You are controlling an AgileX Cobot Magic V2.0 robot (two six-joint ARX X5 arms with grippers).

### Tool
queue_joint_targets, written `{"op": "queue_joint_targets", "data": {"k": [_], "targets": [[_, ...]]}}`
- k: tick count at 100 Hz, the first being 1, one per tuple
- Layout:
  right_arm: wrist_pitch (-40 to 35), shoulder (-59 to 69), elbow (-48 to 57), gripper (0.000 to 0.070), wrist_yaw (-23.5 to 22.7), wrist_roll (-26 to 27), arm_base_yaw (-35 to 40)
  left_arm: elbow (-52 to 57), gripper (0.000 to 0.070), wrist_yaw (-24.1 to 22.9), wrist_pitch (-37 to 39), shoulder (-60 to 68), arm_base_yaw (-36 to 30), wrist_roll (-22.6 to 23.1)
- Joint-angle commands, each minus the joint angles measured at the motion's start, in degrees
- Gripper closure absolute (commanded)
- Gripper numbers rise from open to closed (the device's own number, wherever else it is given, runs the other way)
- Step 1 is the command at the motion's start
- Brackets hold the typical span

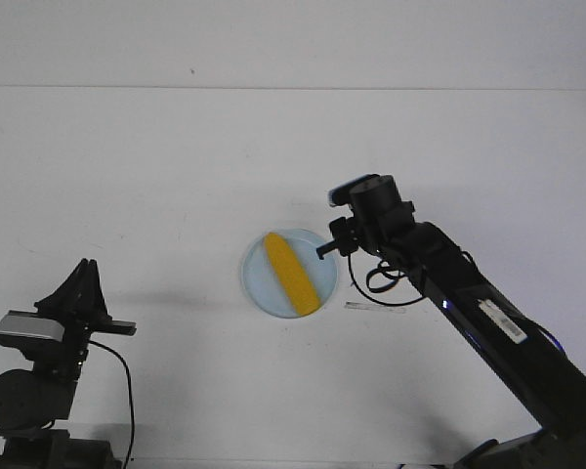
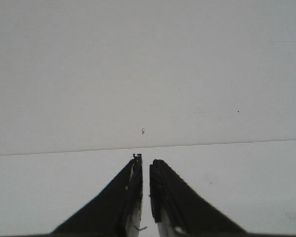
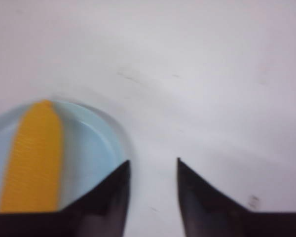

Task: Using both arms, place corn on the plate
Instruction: 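Open the right gripper and withdraw it from the plate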

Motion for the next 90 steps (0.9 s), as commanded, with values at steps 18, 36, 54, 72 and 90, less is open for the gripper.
{"op": "queue_joint_targets", "data": {"k": [18, 36, 54, 72, 90], "targets": [[12.7, -14.4, -17.7, 0.067, -1.6, -8.0, -8.9, 0.2, 0.0659, -0.1, 0.6, 0.0, 0.0, 0.5], [21.8, -26.6, -30.7, 0.0683, -1.9, -7.7, -17.6, 0.2, 0.0659, -0.1, 0.6, 0.0, 0.0, 0.5], [25.2, -37.7, -39.1, 0.0683, -1.9, -3.4, -24.3, 0.2, 0.0659, -0.1, 0.6, 0.0, 0.0, 0.5], [28.6, -48.4, -45.5, 0.0683, -1.2, 2.4, -25.3, 0.2, 0.0659, -0.1, 0.6, 0.0, 0.0, 0.5], [24.2, -57.4, -47.5, 0.0683, -1.2, 3.5, -24.4, 0.2, 0.0659, -0.1, 0.6, 0.0, 0.0, 0.5]]}}
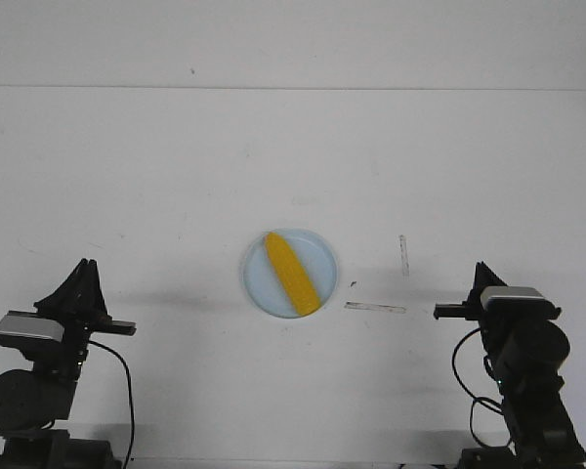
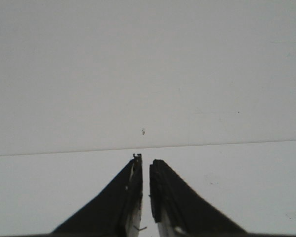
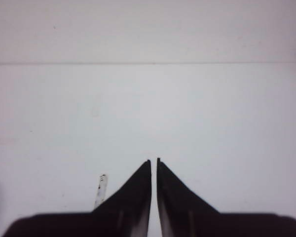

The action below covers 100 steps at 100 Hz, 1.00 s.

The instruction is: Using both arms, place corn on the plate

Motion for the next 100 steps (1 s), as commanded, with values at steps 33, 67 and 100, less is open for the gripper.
{"op": "queue_joint_targets", "data": {"k": [33, 67, 100], "targets": [[-6.7, -16.0, -0.2, 0.0683, 0.2, 1.6, 0.3, 0.2, 0.0659, -0.1, 0.6, 0.0, 0.0, 0.5], [-6.3, -20.2, -0.2, 0.0683, 0.2, 1.6, 0.3, 0.2, 0.0659, -0.1, 0.6, 0.0, 0.0, 0.5], [-6.3, -20.2, -0.2, 0.0683, 0.2, 1.6, 0.3, 0.2, 0.0659, -0.1, 0.6, 0.0, 0.0, 0.5]]}}
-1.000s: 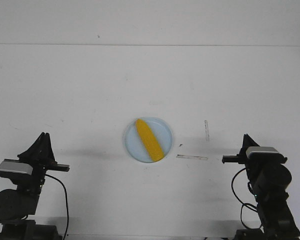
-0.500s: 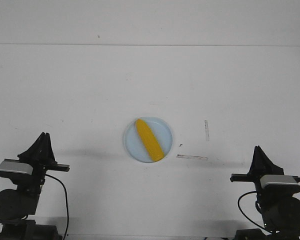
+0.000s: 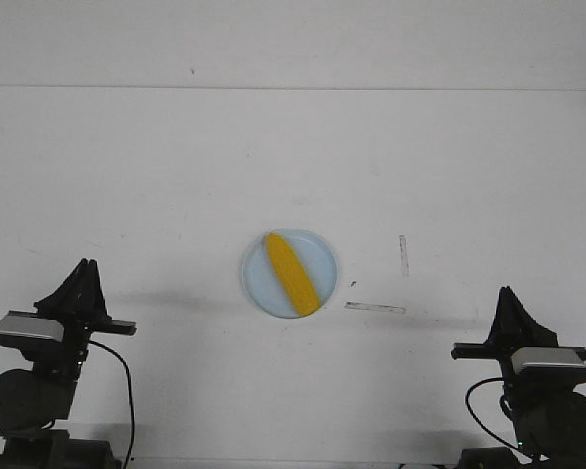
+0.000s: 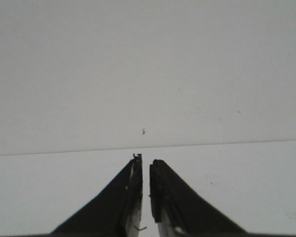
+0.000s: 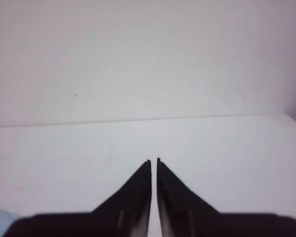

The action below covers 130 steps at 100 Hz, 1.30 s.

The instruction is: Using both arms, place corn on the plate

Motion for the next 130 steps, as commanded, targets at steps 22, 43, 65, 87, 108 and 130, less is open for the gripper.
{"op": "queue_joint_targets", "data": {"k": [22, 43, 65, 87, 108, 130], "targets": [[0.8, -0.1, 0.0, 0.0683, 0.0, 0.5, 0.2, 0.2, 0.0659, -0.1, 0.6, 0.0, 0.0, 0.5], [0.8, -0.1, 0.0, 0.0683, 0.0, 0.5, 0.2, 0.2, 0.0659, -0.1, 0.1, -0.1, 0.0, 0.5], [0.8, -0.1, 0.0, 0.0683, 0.0, 0.5, 0.2, -2.5, 0.0659, -0.3, 0.9, -1.4, 0.2, -6.2], [0.8, -0.1, 0.0, 0.0683, 0.0, 0.5, 0.2, -11.7, 0.0659, -0.4, 6.4, -3.8, 2.1, -6.1], [0.8, -0.1, 0.0, 0.0683, 0.0, 0.5, 0.2, -19.7, 0.066, -0.4, 6.0, -10.4, 2.1, -5.9], [0.8, -0.1, 0.0, 0.0683, 0.0, 0.5, 0.2, -24.2, 0.0661, -0.4, 2.9, -17.8, 2.0, -5.8]]}}
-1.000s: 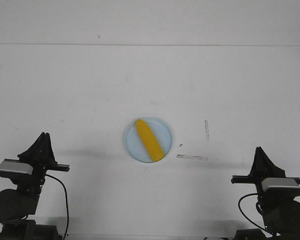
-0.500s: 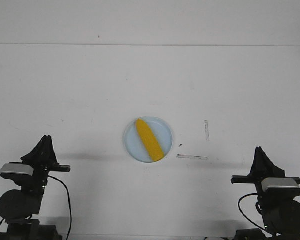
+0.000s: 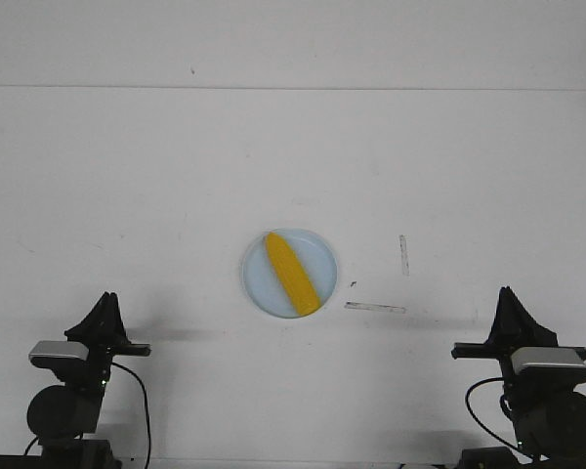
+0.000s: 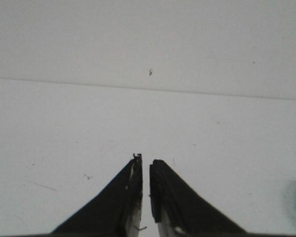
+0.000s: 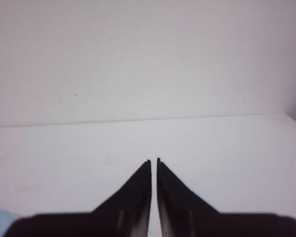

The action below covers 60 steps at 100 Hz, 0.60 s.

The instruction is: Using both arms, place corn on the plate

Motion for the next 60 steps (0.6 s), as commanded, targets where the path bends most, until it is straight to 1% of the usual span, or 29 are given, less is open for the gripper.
{"op": "queue_joint_targets", "data": {"k": [1, 14, 60], "targets": [[0.8, -0.1, 0.0, 0.0683, 0.0, 0.5, 0.2, -1.2, 0.066, -0.3, -0.4, -2.1, 0.0, 0.1], [0.8, -0.1, 0.0, 0.0683, 0.0, 0.5, 0.2, -1.2, 0.0661, -0.3, -2.7, -2.0, -0.1, 0.1], [0.8, -0.1, 0.0, 0.0683, 0.0, 0.5, 0.2, -1.2, 0.066, -0.3, -2.0, -2.0, -0.1, 0.1]]}}
